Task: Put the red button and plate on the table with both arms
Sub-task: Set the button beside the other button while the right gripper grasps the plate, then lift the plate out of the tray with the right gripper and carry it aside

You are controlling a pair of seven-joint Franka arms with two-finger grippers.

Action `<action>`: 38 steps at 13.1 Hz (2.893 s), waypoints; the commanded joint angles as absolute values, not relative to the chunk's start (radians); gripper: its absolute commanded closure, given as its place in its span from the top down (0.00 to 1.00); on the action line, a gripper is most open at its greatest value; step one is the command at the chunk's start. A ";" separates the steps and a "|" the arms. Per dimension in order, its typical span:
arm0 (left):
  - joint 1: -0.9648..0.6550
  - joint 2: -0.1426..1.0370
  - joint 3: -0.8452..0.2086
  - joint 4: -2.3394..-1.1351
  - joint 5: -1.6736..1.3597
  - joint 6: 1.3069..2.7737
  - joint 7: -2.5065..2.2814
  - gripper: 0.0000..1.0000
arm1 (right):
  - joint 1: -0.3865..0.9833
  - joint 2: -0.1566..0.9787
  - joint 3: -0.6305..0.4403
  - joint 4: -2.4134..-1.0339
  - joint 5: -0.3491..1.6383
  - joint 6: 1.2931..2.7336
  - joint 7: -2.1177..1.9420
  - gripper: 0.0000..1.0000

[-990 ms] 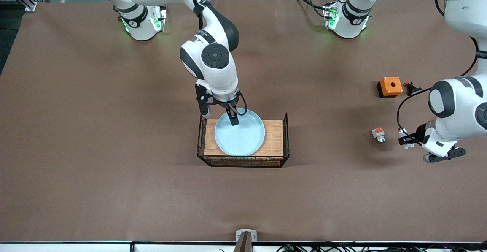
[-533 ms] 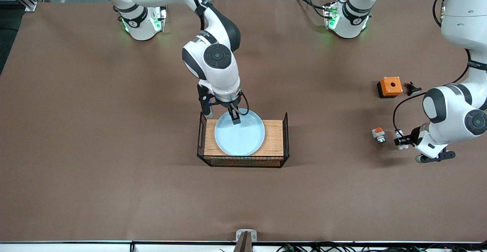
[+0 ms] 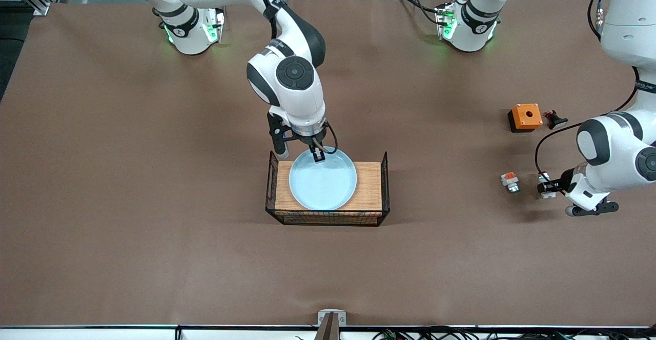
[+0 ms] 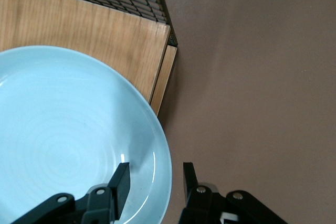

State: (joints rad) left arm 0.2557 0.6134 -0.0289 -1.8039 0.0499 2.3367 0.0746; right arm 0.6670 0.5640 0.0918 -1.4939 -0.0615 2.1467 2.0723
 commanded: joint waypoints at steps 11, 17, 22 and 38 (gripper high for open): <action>0.255 0.345 -0.166 -1.729 0.038 2.016 0.052 1.00 | 0.699 0.583 0.095 -1.462 -0.176 2.140 2.025 0.02; 0.253 0.186 -0.207 -1.714 0.038 1.876 -0.098 1.00 | 0.698 0.577 0.101 -1.390 -0.161 2.080 2.026 0.01; 0.259 0.068 -0.196 -1.654 0.038 1.715 -0.117 1.00 | 0.710 0.508 0.123 -1.329 -0.155 1.840 1.945 0.01; 0.112 -0.049 -0.138 -1.544 0.098 1.480 -0.110 1.00 | 0.099 0.189 0.107 -1.333 -0.103 1.253 0.526 0.00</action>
